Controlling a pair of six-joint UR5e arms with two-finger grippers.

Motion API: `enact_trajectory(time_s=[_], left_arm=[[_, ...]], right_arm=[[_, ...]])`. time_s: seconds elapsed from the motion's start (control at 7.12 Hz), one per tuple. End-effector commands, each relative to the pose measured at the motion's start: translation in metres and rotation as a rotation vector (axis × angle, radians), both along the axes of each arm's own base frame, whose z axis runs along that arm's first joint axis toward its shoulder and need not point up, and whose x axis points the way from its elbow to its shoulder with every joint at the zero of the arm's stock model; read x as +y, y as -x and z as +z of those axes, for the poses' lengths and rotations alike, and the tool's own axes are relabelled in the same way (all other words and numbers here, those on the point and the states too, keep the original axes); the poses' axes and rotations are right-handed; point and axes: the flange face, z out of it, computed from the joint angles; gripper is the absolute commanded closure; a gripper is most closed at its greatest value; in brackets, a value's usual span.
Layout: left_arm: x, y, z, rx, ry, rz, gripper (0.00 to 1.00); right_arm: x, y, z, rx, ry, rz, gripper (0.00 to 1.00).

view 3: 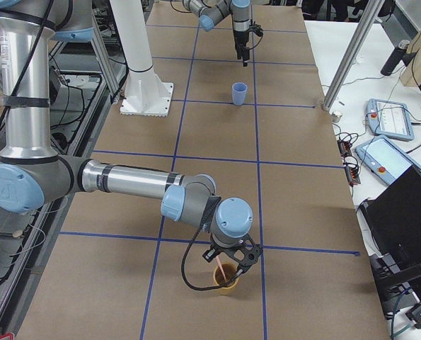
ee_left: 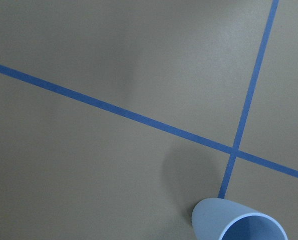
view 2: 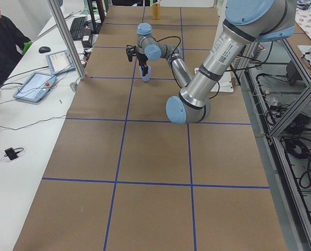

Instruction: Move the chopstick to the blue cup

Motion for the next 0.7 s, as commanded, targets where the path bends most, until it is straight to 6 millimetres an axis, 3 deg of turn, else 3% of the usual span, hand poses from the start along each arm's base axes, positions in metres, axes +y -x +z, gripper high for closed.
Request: enact_trajectory(time_s=[0.0,0.28,0.56], left_arm=[[0.0009,0.0011,-0.0001,0.002,-0.001,0.0,0.02],[0.0013,0.0015,-0.0007,0.003,-0.002,0.0,0.02],[0.0022,0.0026,-0.0024,0.006,-0.005,0.0,0.02]], right_arm=[[-0.0001,0.0012,0.001,0.0,0.002,-0.003,0.42],[0.0007,0.0014,0.0016,-0.002,0.004,-0.002,0.66],[0.0004,0.0006,0.0001,-0.001,-0.002,-0.002,0.76]])
